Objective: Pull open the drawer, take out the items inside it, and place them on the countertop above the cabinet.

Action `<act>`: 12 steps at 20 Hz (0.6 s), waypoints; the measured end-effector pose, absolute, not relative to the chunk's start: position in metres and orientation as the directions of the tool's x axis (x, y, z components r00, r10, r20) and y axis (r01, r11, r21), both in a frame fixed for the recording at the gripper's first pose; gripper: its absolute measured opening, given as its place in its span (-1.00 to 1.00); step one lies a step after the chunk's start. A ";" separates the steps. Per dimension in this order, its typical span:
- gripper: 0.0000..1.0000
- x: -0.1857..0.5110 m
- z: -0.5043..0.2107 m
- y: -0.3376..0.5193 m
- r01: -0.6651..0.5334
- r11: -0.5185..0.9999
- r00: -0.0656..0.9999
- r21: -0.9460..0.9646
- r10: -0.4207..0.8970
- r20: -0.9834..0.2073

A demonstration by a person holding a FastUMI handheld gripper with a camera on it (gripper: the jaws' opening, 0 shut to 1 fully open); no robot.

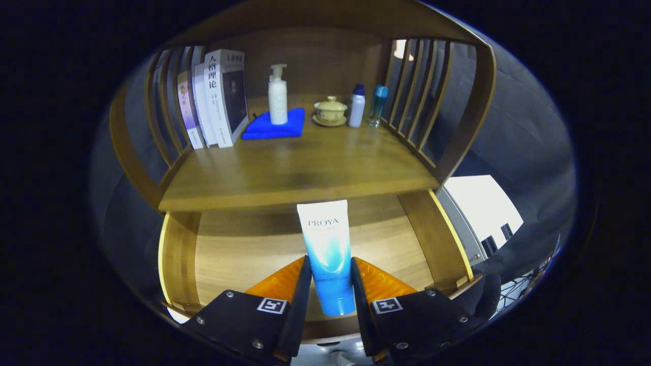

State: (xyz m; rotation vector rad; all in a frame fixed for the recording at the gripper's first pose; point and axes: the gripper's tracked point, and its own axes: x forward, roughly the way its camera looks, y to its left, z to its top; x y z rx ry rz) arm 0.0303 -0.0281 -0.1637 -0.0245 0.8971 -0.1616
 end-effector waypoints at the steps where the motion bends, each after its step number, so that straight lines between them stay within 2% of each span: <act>1: -0.07 0.041 -0.159 -0.024 0.123 0.989 0.630 -0.080 -0.140 -0.764; 7: -0.07 0.123 -0.154 -0.004 0.065 0.997 0.685 -0.037 -0.072 -0.725; 12: -0.07 0.183 -0.176 -0.001 0.041 0.999 0.684 -0.011 -0.037 -0.729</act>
